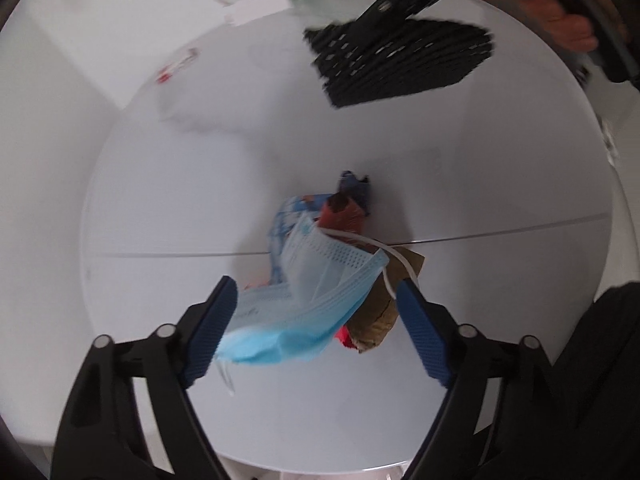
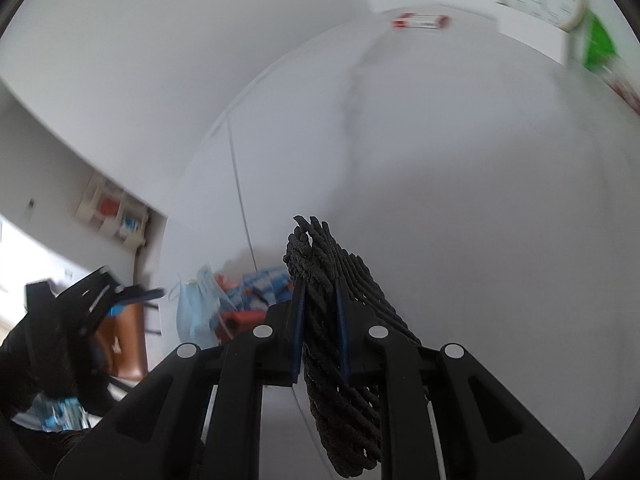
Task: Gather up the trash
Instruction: 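Grasp the black mesh brush with the right tool while the left tool reaches the pile, then grasp the brown cardboard with the left tool while the right tool holds the brush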
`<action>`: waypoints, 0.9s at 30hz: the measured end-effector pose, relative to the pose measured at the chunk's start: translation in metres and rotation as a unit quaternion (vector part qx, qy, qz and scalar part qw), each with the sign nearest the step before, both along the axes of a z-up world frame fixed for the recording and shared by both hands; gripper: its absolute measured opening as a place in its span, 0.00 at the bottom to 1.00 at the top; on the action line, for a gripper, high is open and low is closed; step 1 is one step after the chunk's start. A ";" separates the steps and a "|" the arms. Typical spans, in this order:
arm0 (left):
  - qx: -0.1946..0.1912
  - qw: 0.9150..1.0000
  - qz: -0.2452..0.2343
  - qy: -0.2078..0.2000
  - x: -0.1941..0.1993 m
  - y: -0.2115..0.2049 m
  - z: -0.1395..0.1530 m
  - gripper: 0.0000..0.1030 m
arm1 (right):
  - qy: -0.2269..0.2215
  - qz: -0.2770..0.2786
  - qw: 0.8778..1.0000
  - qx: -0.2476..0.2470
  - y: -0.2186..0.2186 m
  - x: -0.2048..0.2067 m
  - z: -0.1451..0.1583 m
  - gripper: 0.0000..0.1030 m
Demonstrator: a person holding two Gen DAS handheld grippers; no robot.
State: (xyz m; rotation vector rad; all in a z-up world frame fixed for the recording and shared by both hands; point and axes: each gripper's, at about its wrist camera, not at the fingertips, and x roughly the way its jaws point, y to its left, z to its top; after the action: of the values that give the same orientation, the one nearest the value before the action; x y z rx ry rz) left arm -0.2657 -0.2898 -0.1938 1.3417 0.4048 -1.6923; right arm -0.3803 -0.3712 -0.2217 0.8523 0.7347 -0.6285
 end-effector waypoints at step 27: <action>-0.022 0.950 0.193 0.243 0.116 0.011 0.078 0.10 | -0.023 -0.097 0.995 0.003 0.050 -0.007 0.007 0.15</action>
State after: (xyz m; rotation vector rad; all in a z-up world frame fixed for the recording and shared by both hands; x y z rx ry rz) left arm -0.1493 -0.2786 -0.1162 0.7342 0.8491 -1.6669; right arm -0.3873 -0.3208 -0.2143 0.9476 0.6178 -0.7769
